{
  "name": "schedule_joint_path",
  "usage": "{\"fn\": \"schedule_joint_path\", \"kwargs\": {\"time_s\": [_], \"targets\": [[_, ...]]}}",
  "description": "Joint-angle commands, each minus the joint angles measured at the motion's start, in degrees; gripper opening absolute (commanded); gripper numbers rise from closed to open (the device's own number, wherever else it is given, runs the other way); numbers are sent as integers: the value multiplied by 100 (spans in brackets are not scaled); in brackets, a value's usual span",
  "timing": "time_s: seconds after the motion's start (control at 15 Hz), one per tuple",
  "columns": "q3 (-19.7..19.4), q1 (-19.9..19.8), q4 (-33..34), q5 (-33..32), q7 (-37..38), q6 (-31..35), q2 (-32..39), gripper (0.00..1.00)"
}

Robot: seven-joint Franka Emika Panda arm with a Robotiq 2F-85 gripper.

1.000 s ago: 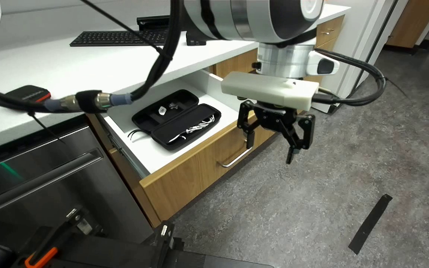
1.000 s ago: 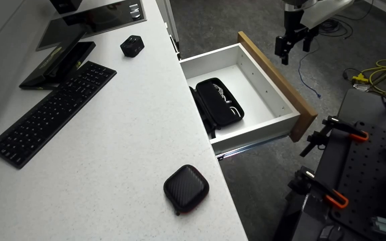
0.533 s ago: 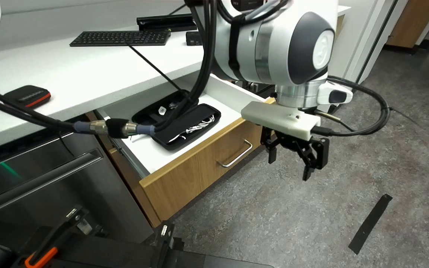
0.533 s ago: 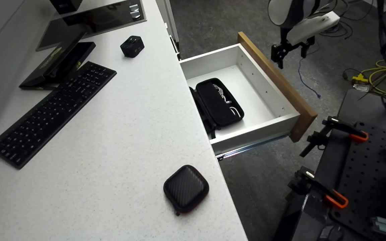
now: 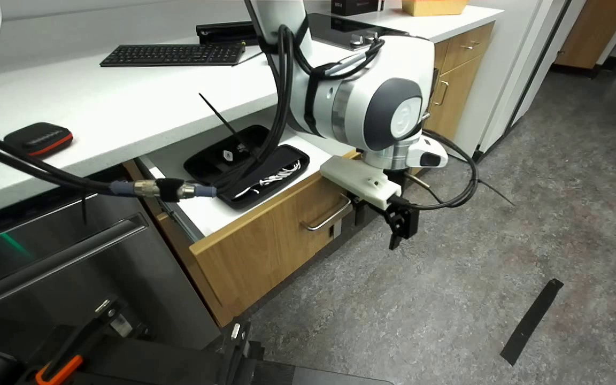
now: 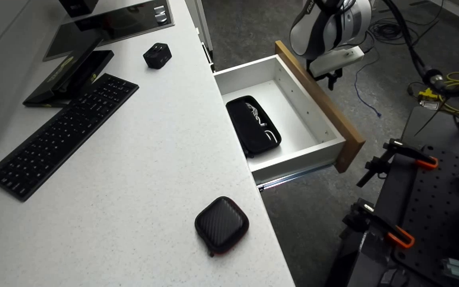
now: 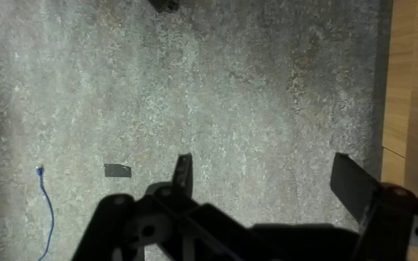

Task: Close the drawer

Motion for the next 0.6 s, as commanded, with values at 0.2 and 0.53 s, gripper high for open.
{"fn": "schedule_joint_path", "kwargs": {"time_s": [0.2, 0.53], "targets": [[1081, -290, 475, 645, -956, -192, 58, 100], [1277, 47, 868, 636, -830, -454, 167, 100]]}}
